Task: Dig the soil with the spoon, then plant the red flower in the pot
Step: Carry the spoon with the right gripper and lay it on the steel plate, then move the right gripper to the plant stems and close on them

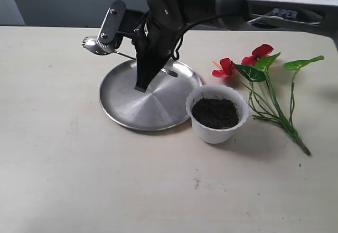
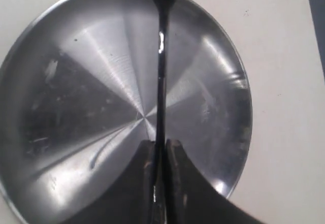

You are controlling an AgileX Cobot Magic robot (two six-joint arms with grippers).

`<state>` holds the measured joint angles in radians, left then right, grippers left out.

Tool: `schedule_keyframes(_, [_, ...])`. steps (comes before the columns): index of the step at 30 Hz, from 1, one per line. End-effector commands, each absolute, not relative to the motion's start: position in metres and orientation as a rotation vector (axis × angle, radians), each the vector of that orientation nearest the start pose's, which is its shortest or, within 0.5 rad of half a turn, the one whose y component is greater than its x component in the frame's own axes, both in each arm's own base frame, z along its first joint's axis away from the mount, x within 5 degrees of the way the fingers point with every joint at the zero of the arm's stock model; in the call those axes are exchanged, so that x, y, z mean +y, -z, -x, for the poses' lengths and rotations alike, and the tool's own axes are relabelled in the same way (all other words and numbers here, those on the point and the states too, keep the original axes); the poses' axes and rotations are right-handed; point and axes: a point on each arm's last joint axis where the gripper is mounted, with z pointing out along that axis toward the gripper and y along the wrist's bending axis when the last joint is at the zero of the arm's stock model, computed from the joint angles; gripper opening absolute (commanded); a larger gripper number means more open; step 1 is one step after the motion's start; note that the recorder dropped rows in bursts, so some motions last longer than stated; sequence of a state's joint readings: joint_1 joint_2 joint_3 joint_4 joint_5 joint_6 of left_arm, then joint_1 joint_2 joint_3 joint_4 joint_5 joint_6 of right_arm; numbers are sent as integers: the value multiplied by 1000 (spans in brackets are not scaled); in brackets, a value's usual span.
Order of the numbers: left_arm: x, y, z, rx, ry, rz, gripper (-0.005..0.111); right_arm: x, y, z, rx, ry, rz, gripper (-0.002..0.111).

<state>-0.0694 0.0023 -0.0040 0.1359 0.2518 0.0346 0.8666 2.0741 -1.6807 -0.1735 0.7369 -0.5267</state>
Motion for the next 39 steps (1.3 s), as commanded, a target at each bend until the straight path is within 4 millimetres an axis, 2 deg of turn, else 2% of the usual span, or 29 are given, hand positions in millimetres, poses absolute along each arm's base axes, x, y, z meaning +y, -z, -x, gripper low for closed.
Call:
schedule_keyframes(1, [-1, -191, -55, 1715, -93, -180, 0, 349, -206, -329, 1976, 1, 1684, -1])
schedule_keyframes(6, [-1, -191, -55, 1715, -93, -180, 0, 349, -182, -341, 2067, -22, 1675, -1])
schedule_keyframes(11, [-1, -191, -55, 1715, -93, -180, 0, 347, -155, -343, 2138, -12, 1711, -1])
schedule_keyframes(17, [-1, -191, -55, 1715, -93, -180, 0, 348, -144, -345, 2147, -6, 1715, 0])
schedule_keyframes(23, [-1, -191, -55, 1715, -93, -180, 0, 341, -137, -351, 2198, -1, 1692, 13])
schedule_keyframes(29, [-1, -191, -55, 1715, -93, -180, 0, 339, -139, -353, 2189, 14, 1689, 14])
schedule_keyframes(31, [-1, -191, -55, 1715, -93, -180, 0, 339, -155, -352, 2184, 4, 1650, 14])
schedule_keyframes(32, [-1, -191, -55, 1715, -93, -180, 0, 335, -176, -349, 2205, -5, 1590, 14])
schedule_keyframes(33, [-1, -191, -55, 1715, -93, -180, 0, 334, -186, -348, 2219, -13, 1549, 14])
schedule_keyframes(34, [-1, -191, -55, 1715, -93, -180, 0, 325, -214, -350, 2234, -30, 1434, 14])
schedule_keyframes(35, [-1, -191, -55, 1715, -93, -180, 0, 318, -228, -352, 2235, -40, 1373, 14])
schedule_keyframes(36, [-1, -191, -55, 1715, -93, -180, 0, 297, -255, -360, 2287, -73, 1176, 14])
schedule_keyframes(38, [-1, -191, -55, 1715, -93, -180, 0, 251, -286, -372, 2410, -76, 919, 14])
schedule_keyframes(39, [-1, -191, -55, 1715, -93, -180, 0, 226, -297, -376, 2470, -52, 844, 14])
